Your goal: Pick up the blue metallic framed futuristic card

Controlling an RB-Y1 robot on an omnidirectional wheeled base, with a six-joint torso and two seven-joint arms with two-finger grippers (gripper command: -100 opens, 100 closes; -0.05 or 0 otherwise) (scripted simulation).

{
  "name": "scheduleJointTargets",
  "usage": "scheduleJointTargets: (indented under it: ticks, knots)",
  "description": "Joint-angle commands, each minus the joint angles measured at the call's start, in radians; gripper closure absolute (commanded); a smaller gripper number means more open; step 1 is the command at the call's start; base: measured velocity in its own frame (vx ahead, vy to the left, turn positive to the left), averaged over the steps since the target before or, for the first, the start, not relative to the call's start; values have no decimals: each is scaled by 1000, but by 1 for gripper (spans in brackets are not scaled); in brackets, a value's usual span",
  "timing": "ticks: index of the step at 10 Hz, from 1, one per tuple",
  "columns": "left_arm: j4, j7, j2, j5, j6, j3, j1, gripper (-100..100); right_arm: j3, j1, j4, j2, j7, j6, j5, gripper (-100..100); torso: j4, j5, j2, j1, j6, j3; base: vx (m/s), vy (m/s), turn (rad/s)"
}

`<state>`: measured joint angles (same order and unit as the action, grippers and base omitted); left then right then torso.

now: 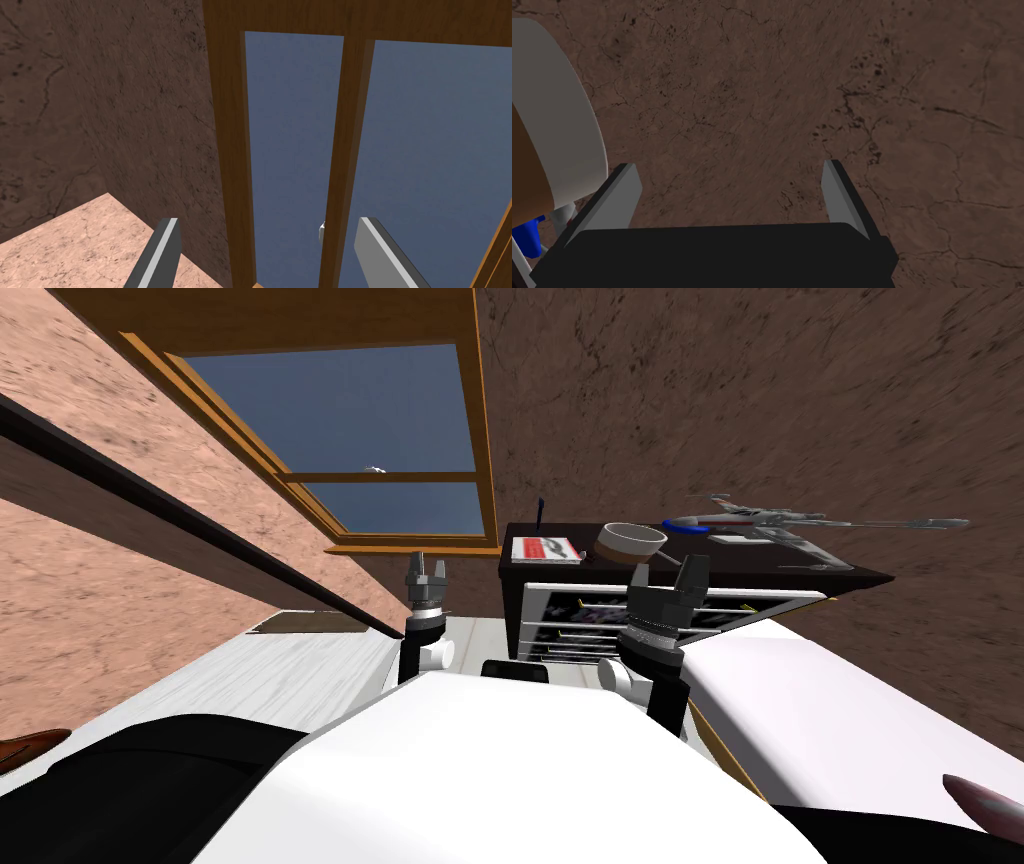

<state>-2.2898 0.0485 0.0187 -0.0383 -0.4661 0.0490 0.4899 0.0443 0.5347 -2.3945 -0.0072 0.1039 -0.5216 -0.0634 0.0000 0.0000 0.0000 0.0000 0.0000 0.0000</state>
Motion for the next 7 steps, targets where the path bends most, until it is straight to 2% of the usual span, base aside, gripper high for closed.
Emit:
scheduleJointTargets:
  ticks: [1, 4, 5, 7]
  knots:
    - [0, 0, 0, 0, 0, 0, 0, 0, -4, -20, 11, -31, 8, 9, 5, -100, 0, 0, 0, 0, 0, 0, -47, -5, 18]
    - [0, 0, 0, 0, 0, 0, 0, 0, -20, -101, 57, -106, 38, 48, 21, -100, 2, 0, 7, -3, 0, 4, -115, -32, 30]
    - [0, 0, 0, 0, 0, 0, 0, 0, -20, -101, 57, -106, 38, 48, 21, -100, 2, -1, 8, -3, 0, 5, -93, -21, 16]
    - [0, 0, 0, 0, 0, 0, 0, 0, -39, -184, 106, -161, 69, 89, 35, -100, 1, 0, 6, -2, 0, 3, -101, -21, 44]
